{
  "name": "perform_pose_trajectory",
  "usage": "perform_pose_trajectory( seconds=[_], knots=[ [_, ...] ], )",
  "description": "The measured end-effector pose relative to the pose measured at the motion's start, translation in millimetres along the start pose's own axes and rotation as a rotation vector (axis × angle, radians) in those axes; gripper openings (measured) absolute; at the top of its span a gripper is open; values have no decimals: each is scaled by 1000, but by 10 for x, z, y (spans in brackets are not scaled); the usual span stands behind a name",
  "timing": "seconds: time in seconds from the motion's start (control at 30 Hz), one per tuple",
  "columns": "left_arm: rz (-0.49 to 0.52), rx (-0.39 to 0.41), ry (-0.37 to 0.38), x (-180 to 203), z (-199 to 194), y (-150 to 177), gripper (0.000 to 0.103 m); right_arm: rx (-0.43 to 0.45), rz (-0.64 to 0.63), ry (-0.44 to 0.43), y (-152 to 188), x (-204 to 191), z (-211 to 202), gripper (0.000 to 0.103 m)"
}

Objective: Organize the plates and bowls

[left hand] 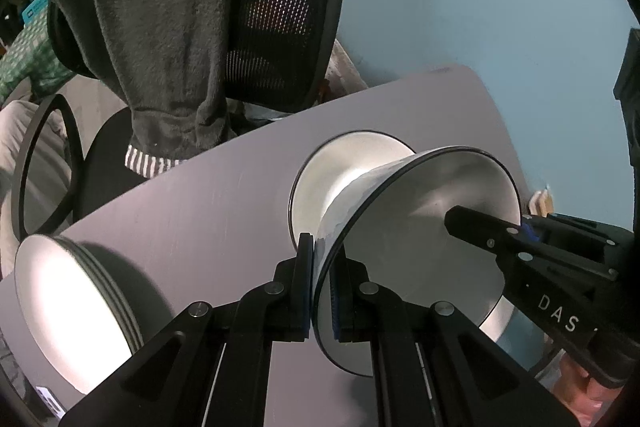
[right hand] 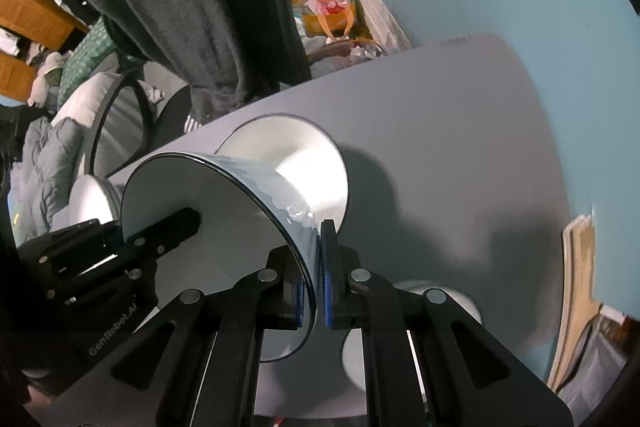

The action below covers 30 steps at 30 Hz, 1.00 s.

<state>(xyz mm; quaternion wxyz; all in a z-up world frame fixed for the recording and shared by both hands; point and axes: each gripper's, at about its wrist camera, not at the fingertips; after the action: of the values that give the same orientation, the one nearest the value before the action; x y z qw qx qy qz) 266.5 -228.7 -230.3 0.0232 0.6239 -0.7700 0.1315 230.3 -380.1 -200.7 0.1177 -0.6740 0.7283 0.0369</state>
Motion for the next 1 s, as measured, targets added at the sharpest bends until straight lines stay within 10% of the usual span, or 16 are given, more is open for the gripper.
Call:
perform_pose_trajectory(
  seconds=[1.0],
  knots=[
    [-31, -99, -10, -15, 252, -213, 18, -118, 4, 1, -268, 110, 198, 22]
  ],
)
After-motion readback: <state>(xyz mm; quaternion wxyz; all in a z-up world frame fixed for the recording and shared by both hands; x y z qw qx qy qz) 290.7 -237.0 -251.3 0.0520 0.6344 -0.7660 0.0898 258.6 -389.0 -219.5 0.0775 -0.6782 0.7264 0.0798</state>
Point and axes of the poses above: each gripper's, at about its wrist camera, not at the fingertips, and z roughly the way its jaws point, x to its right, y to its underside, and after that the axes turned 5 degrees about z, right-handed
